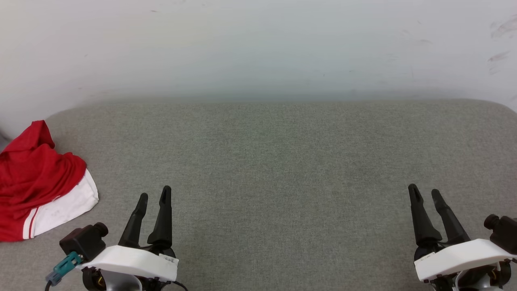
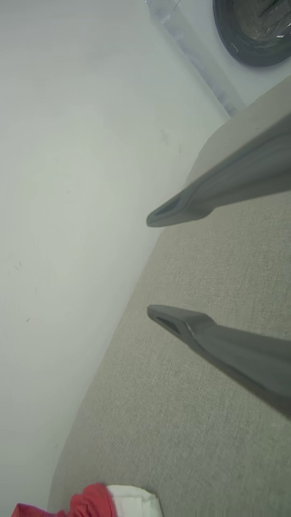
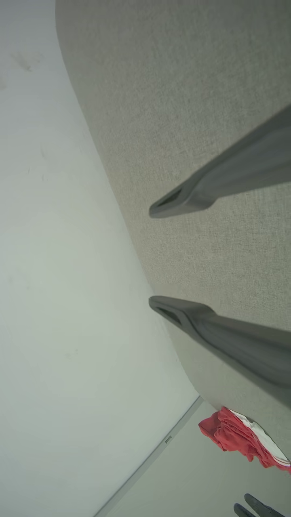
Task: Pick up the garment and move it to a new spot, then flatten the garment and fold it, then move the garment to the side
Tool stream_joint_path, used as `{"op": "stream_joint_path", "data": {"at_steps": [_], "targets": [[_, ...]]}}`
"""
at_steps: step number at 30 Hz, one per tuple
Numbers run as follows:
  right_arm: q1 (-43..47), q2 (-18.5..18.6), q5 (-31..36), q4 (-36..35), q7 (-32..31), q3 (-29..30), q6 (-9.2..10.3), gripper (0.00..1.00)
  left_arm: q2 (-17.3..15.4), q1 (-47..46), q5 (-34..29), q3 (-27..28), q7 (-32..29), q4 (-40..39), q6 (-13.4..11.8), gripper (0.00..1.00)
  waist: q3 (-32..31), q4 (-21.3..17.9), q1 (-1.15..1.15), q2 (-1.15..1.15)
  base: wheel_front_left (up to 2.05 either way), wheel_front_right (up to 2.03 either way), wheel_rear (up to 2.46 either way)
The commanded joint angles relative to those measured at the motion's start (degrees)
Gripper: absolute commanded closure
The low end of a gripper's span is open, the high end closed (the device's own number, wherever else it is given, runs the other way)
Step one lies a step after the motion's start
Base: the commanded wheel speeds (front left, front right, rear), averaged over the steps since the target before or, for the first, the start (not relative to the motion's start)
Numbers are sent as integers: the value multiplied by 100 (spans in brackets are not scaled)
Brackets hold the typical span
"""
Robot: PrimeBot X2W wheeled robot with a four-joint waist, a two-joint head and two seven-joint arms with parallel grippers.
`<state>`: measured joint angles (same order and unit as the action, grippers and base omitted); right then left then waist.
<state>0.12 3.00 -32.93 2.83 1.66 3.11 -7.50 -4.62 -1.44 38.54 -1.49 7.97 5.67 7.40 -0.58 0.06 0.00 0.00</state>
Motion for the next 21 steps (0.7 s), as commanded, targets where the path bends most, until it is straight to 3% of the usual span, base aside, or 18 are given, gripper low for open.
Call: {"op": "stream_joint_path", "data": {"at_steps": [1, 21], "targets": [[10, -10, 225, -97, -25, 22, 1, 0, -25, 3, -253, 0, 61, -33, 12, 0, 0, 1, 0, 0, 0, 0, 0], [175, -14, 1675, -360, -62, 68, 1, 0, -56, 90, -1924, -61, 341, 25, -7, 0, -67, 32, 0, 0, 0, 0, 0]]}}
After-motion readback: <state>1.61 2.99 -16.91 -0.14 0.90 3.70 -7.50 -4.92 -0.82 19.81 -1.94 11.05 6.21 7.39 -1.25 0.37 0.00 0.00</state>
